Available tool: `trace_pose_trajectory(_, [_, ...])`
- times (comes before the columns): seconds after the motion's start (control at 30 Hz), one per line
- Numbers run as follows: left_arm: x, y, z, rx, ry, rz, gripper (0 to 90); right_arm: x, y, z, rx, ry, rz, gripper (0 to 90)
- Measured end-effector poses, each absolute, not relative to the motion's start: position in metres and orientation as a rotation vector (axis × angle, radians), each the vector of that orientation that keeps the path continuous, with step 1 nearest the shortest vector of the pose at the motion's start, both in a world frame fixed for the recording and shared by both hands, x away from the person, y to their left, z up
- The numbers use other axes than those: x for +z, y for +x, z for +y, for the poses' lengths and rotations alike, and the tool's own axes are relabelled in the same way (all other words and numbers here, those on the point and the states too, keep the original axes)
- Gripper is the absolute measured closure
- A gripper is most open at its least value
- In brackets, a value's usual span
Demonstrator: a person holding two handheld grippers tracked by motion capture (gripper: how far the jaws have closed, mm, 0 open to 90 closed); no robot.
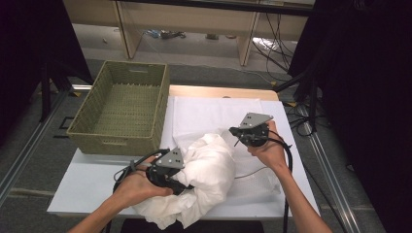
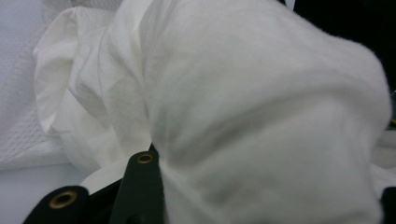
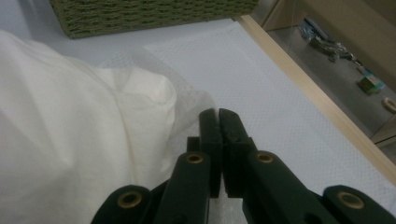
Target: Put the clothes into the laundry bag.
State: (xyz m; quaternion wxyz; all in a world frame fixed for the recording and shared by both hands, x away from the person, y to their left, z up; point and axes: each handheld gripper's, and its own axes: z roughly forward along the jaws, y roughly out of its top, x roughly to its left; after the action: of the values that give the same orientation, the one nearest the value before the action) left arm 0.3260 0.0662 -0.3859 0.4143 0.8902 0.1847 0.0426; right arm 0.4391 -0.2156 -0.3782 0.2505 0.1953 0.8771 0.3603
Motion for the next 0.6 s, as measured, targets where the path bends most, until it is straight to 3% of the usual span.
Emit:
trace_pose_trajectory(0.27, [-0.398,0.321,0.050,0.027,2.257,0.351,61.0,-0.377,0.436,-0.209,0.969,0.495,2.386,90.0])
trace_pose_trajectory(0.6, [-0.377,0.304,0.041,-0.006,2.177,0.215,62.1,-0.373,0.435,-0.212,0.997,0.510,2.363,90.0])
